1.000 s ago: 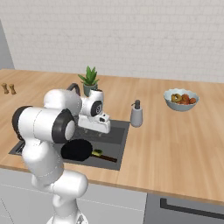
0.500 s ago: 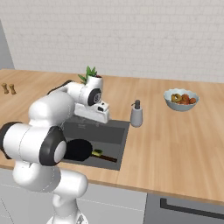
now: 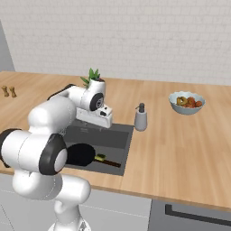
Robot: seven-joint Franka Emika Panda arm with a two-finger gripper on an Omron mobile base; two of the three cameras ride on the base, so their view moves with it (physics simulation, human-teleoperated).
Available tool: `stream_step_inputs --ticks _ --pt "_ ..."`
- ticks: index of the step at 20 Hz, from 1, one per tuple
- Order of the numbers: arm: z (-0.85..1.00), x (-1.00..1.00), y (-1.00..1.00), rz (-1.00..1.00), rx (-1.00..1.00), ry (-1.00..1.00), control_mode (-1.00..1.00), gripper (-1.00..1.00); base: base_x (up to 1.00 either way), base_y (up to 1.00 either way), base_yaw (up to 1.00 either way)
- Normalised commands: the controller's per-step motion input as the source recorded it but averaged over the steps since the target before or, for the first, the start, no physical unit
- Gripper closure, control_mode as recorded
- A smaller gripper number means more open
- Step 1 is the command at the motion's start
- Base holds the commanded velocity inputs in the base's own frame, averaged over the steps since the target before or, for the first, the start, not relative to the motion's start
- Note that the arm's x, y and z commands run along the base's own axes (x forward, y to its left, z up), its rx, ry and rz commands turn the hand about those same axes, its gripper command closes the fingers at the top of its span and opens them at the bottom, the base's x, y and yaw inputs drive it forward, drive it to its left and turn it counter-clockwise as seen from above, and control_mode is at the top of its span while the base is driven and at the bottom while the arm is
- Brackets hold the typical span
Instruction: Pick the pan and sponge and place them into the sink. Then turn on the water.
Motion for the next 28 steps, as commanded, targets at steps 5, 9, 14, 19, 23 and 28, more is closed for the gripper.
stream_step_inputs --ticks 5,9,14,19,23,28 --pt "0.01 0.0 0.0 0.0 0.2 -0.22 -1.0 -1.0 0.0 0.0 0.0" --pt "0.04 0.07 0.0 0.0 0.25 -0.32 -1.0 -1.0 0.0 0.0 0.0" --pt "0.06 0.12 0.0 0.0 0.27 -0.35 -1.0 -1.0 0.0 0.0 0.0" --pt "0.02 0.16 0.05 0.0 0.15 -0.17 -1.0 -1.0 0.0 0.0 0.0" --pt "0.0 0.16 0.12 0.0 0.01 0.01 -1.0 -1.0 0.0 0.0 0.0" --pt "0.0 0.01 0.03 0.0 0.0 0.0 -1.0 -1.0 0.0 0.0 0.0"
